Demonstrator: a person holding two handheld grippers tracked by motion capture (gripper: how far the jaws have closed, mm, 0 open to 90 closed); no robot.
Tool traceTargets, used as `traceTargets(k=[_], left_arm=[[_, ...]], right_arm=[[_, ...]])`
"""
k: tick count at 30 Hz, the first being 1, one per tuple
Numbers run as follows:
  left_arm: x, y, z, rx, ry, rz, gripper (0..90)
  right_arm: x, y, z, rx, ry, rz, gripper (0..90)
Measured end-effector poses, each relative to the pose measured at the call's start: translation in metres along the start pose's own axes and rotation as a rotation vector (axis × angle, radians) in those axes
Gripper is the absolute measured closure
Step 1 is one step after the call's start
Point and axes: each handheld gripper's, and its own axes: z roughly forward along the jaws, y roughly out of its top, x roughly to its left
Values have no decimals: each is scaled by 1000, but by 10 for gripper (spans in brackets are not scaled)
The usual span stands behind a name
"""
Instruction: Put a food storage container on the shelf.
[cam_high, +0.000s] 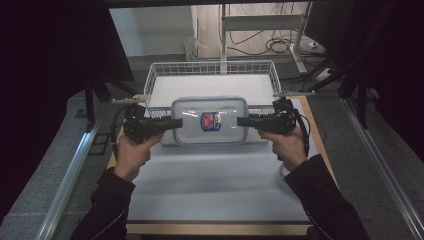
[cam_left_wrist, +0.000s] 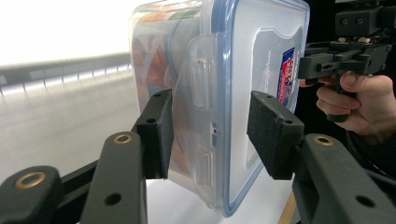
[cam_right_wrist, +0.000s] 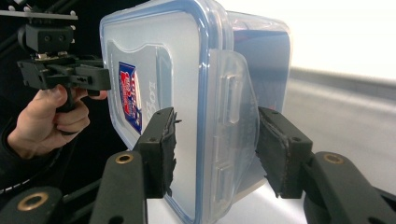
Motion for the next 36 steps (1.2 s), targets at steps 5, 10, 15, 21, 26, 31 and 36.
traceTargets(k=[5,10,15,21,26,31,36], left_arm=[[0,22,-2,-9,0,4,522],[4,42,0,-7,-1,9,522],[8,58,3,2,5,9,522],[16,76,10,5,7,-6,521],[24,87,15,-4,-2,-21,522],[33,92,21,-9,-16,-48,521],[43,93,26,-13,-22,-63,521]], right_arm=[[2,20,-2,-18,2,-6,496],[0,39,-1,-34,-2,2,496],[-7,51,1,-48,-1,9,496],[-18,69,6,-55,1,37,494],[-23,81,7,-53,-7,35,494],[-28,89,10,-52,-22,38,494],[-33,93,16,-43,-31,50,494]])
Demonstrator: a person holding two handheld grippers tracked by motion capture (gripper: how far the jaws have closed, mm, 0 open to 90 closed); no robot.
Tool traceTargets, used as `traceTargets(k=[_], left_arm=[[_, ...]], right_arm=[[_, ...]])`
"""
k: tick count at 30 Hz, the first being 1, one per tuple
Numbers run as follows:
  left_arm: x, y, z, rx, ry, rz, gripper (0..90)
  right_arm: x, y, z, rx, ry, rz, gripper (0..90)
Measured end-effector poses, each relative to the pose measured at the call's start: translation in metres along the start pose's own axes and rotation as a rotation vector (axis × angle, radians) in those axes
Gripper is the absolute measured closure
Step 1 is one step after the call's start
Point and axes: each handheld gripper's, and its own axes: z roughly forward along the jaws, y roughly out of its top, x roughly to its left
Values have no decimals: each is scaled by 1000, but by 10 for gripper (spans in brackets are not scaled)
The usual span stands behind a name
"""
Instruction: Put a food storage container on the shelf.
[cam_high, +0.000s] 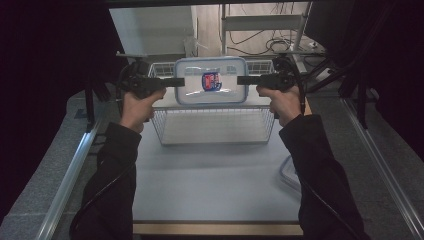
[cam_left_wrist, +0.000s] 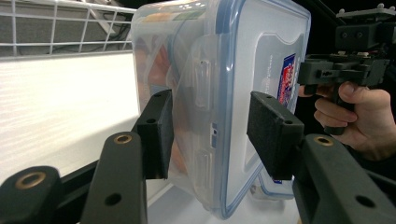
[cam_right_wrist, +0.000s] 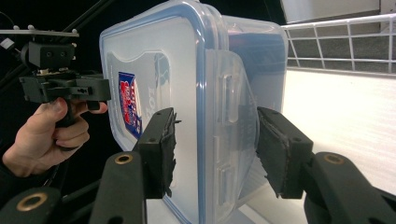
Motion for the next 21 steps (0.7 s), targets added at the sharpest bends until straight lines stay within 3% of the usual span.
traceTargets(k=[4,7,14,17,19,21], left_arm=[[7,-2,6,-4,-7,-18,520],[6,-2,7,-11,3,-5,515],[4,-3,9,-14,34,33,495],[4,-4,11,1,70,46,471],[6,-5,14,4,61,45,465],[6,-7,18,14,87,44,437]], right_arm=[[-7,0,4,4,-5,16,494],[-13,-1,5,-4,10,44,492],[-14,-1,6,-18,3,27,481],[-15,-2,7,-24,-9,14,462],[-15,-3,9,-27,-30,0,435],[-16,-4,12,-20,-53,8,372]])
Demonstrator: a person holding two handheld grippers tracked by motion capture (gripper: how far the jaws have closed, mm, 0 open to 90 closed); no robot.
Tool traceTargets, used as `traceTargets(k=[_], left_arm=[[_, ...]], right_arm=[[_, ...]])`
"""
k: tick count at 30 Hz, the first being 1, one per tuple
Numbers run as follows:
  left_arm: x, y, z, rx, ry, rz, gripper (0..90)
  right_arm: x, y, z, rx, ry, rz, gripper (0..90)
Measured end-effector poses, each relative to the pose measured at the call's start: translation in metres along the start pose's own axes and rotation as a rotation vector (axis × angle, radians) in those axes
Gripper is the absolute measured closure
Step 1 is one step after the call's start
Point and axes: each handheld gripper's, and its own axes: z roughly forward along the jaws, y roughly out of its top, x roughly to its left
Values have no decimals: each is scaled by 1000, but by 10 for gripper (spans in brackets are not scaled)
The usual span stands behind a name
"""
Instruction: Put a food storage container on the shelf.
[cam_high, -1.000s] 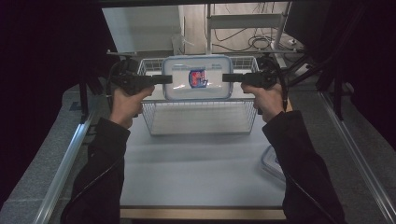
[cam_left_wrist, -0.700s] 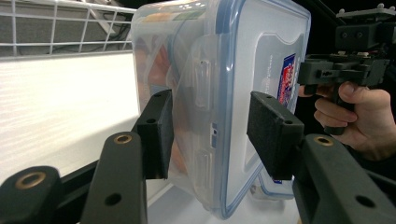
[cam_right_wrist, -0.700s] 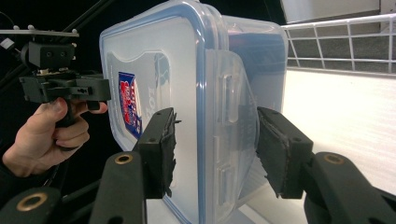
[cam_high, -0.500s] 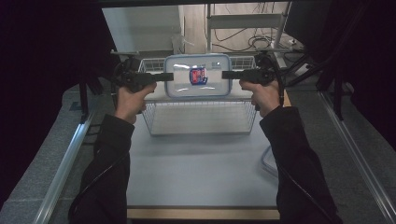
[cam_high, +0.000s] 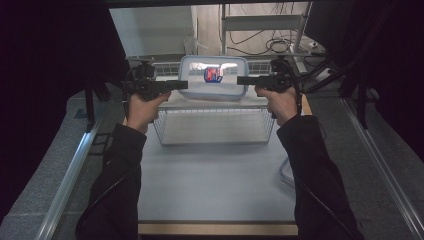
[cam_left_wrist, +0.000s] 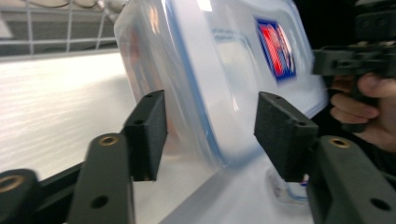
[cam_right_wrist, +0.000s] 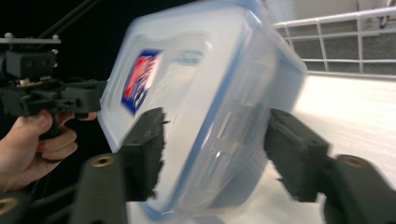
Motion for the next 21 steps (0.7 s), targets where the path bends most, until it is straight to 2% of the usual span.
traceTargets(k=[2,4,5,8,10,13,15,17,18,19,21], left_arm=[[3,-1,2,-9,-24,-29,404],[3,-3,4,-4,-7,-17,414],[1,-4,6,1,2,-2,404],[-2,-5,6,-12,-14,13,373],[-7,-6,4,-23,6,45,340],[-14,-7,-2,-35,66,118,325],[-16,-9,-7,-47,96,152,321],[-16,-12,-11,-64,105,164,322],[-14,-15,-15,-79,109,164,322],[-14,-15,-15,-79,109,164,322],[-12,-18,-18,-91,115,164,322]], right_arm=[[-6,-1,3,-16,11,37,347],[-10,-2,4,-31,9,61,327],[-12,-2,5,-36,-11,67,317],[-13,-2,3,-55,-38,35,348],[-8,-1,-1,-60,-80,-18,360],[5,-4,-13,-63,-127,-107,417],[16,-11,-22,-81,-136,-167,516],[27,-21,-29,-74,-164,-230,632],[35,-33,-34,-64,-180,-275,774],[35,-33,-34,-64,-180,-275,774],[40,-45,-34,-56,-160,-301,859]])
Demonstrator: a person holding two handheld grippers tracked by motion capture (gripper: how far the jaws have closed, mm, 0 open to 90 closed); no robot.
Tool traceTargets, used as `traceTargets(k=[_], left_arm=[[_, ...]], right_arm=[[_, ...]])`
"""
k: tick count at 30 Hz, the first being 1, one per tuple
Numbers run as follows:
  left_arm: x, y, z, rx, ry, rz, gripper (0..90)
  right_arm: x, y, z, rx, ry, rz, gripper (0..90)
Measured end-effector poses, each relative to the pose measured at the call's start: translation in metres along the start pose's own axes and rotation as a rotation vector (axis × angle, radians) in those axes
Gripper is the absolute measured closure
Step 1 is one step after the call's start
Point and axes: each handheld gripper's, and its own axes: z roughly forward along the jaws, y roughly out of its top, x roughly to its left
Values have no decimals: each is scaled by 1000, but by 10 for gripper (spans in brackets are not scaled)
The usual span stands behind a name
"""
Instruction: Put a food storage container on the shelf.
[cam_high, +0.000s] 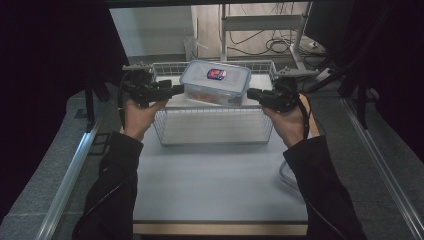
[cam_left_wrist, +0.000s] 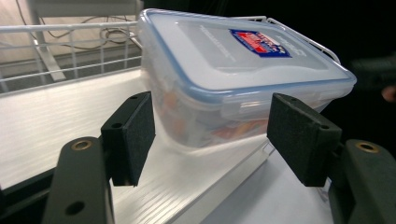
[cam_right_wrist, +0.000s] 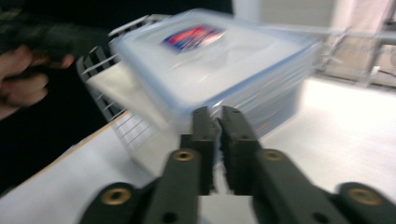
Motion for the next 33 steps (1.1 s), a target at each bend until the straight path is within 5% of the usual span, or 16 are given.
traceTargets(k=[5,7,14,21,26,30,33], left_arm=[[5,-6,-3,-23,12,-8,310],[6,-8,-3,-20,11,-9,309],[5,-13,-6,-8,7,3,306],[3,-17,-1,13,6,12,296],[0,-13,6,42,88,69,346],[-2,-4,20,81,228,132,577],[-1,1,35,101,244,107,703]], right_arm=[[13,-19,19,69,113,-23,897],[14,-20,23,81,113,-31,897],[12,-16,35,96,49,-55,898],[-8,-9,39,103,-38,-29,898],[-17,-8,28,76,-68,5,898],[-27,-6,27,65,-154,21,897],[-35,-4,35,71,-206,40,897]])
